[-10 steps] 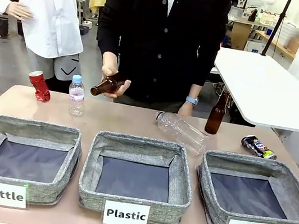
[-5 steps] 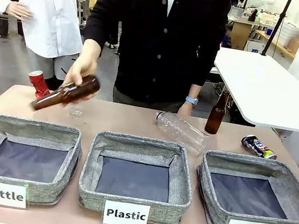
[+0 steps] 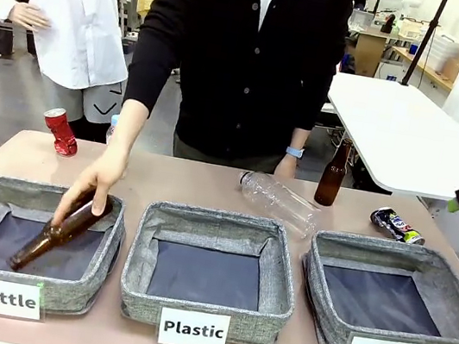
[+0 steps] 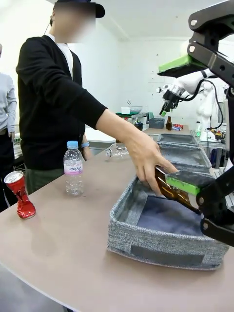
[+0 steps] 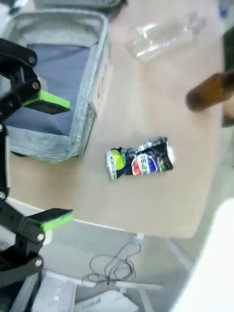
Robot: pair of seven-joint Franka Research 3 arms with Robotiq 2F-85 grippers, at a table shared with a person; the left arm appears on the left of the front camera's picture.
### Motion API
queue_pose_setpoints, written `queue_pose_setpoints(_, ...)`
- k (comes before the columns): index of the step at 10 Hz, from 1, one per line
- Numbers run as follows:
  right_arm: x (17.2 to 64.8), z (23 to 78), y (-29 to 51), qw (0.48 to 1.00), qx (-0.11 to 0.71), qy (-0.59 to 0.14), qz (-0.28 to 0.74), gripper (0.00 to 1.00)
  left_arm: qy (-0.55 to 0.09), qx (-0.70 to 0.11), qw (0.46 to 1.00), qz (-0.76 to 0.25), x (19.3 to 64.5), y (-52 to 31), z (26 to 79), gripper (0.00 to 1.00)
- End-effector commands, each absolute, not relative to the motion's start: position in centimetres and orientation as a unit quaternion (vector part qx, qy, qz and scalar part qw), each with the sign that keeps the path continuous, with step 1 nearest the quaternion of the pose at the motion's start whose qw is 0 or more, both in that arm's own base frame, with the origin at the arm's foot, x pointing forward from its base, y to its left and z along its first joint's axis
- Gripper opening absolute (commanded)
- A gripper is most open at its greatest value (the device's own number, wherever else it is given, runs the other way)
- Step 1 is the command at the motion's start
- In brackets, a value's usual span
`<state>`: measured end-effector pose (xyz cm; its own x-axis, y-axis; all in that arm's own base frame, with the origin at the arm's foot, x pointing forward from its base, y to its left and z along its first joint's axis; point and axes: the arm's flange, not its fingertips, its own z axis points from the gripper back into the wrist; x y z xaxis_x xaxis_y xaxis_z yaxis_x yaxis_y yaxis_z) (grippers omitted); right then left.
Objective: Sort the can waste into the basket.
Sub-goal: Pick up the can waste from the table and place it in the right Fabric basket.
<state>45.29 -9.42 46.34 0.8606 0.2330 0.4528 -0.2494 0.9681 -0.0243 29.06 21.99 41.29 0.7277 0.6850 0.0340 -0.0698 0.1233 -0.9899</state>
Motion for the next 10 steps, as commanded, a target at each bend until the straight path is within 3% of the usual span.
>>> queue_pose_setpoints(1,51.6,46.3,-9.4,0.954,0.000,-0.157,0.256,1.00,-0.256,-0.608,0.706,0.258,28.7,22.0,41.4,1.00)
queue_pose_setpoints(3,55.3,43.1,-8.6,0.928,-0.024,-0.092,0.360,1.00,-0.256,-0.608,0.706,0.258,28.7,22.0,41.4,1.00)
queue_pose_setpoints(5,56.8,41.4,-8.4,0.895,-0.061,-0.088,0.433,1.00,-0.256,-0.608,0.706,0.258,28.7,22.0,41.4,1.00)
queue_pose_setpoints(10,57.4,40.6,-8.4,0.903,-0.044,-0.077,0.419,1.00,-0.256,-0.608,0.706,0.258,28.7,22.0,41.4,1.00)
